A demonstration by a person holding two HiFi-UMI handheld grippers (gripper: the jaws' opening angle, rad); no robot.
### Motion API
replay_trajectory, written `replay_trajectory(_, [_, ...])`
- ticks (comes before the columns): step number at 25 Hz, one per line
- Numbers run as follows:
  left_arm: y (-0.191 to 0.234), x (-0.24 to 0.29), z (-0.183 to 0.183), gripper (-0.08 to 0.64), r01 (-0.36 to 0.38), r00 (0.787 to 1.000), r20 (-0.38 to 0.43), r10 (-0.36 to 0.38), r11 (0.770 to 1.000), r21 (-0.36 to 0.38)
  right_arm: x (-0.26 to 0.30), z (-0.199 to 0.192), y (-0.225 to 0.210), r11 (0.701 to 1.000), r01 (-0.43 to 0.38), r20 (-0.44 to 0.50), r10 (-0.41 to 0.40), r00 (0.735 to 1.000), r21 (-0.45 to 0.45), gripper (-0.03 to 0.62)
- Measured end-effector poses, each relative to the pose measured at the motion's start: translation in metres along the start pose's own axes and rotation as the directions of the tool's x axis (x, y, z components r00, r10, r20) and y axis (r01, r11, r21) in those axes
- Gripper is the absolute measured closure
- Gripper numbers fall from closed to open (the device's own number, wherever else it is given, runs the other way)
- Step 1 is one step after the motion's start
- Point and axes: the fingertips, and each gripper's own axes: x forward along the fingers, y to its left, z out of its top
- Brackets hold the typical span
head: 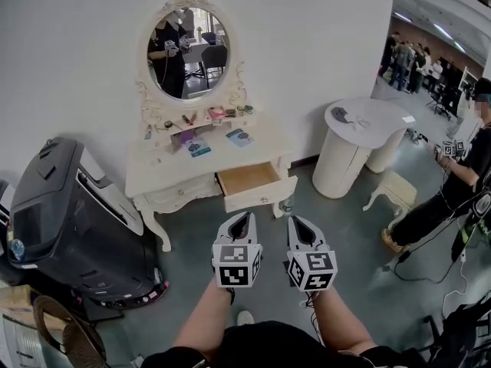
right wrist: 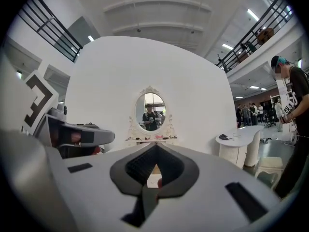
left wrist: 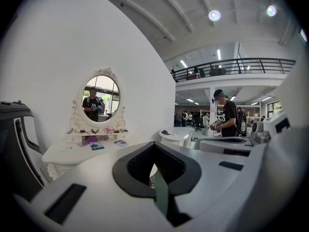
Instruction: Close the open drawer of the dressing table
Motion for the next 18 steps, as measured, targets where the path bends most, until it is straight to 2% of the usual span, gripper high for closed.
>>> replay_trajectory(5, [0.03,0.037,0.01,0.565,0.0,1.0,-0.005,0.0,1.0,0.009,0.048,0.002,-0.009,1.0,0.012,-0.009,-0.012,1.0,0.014,0.581])
replay_trajectory(18, [0.081,0.106,-0.024,0.565,-0.04,0.995,-0.094,0.038,0.999,-0.02,0.146,-0.041,-0.022,0.998,-0.021,-0.092,0.027,0.995,0.059,0.581])
